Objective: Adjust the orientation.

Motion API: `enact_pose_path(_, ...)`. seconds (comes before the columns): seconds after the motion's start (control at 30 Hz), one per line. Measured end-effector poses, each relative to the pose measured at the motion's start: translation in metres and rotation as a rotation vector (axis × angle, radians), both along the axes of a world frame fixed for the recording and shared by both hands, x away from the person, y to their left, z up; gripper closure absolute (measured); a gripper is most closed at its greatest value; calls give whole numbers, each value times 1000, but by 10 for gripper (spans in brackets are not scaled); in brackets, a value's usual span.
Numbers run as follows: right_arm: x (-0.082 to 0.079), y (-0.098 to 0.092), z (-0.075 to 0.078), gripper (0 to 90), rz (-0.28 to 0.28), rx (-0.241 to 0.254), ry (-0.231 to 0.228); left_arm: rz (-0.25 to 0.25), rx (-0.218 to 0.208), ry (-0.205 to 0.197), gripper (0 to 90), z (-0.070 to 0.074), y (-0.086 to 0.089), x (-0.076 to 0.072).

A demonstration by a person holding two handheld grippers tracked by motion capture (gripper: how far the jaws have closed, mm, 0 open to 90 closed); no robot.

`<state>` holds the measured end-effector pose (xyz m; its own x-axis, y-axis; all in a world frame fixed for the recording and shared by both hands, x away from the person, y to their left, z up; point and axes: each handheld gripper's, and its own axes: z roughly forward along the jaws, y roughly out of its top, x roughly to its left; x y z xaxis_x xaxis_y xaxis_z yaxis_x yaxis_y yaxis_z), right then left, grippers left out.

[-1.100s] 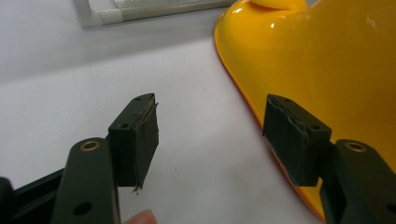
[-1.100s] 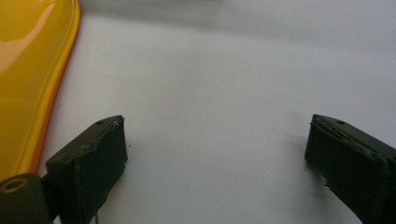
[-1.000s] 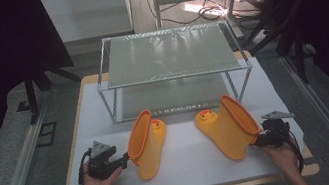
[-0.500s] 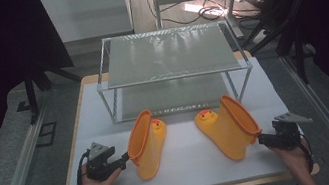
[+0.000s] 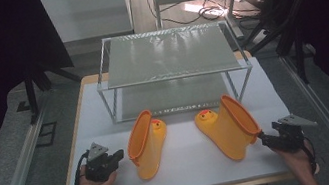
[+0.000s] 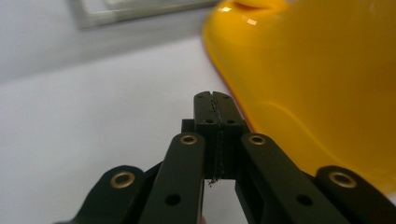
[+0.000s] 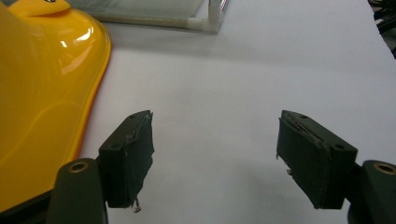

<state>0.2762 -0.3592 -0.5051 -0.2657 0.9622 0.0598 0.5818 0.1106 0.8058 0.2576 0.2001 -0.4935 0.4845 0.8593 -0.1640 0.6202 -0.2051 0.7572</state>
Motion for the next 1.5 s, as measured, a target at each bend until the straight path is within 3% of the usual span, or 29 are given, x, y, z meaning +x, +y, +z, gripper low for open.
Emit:
enact_pose_path(0.13, -3, 2, 1, 286, 10, 9, -2, -57, 51, 13, 900, -4, -12, -6)
enact_pose_path(0.23, -2, 7, 2, 298, 27, 5, -4, -75, 47, 8, 900, -2, -17, -7)
enact_pose_path(0.3, -3, 9, 1, 305, 36, -4, 2, -86, 16, 17, 900, -4, -20, -5)
enact_pose_path(0.4, -3, 9, 1, 306, 40, -2, 2, -103, 4, 25, 900, -6, -25, -4)
enact_pose_path(0.5, -3, 8, 1, 306, 34, 10, 1, -111, 36, 15, 900, -7, -33, -2)
enact_pose_path(0.73, -3, 8, 1, 306, 32, 15, 2, -110, 26, 20, 900, -8, -37, -1)
enact_pose_path(1.03, -3, 6, 2, 307, 25, 27, 4, -150, 5, 28, 900, -9, -53, -1)
enact_pose_path(1.23, -4, 6, 2, 309, 25, 39, 2, -185, -11, 32, 900, -10, -71, 2)
enact_pose_path(1.37, -3, 5, 4, 316, 23, 82, -1, -211, -36, 43, 900, -11, -83, 7)
enact_pose_path(1.5, -4, 5, 4, 320, 24, 87, -1, -228, -33, 38, 900, -12, -97, 11)
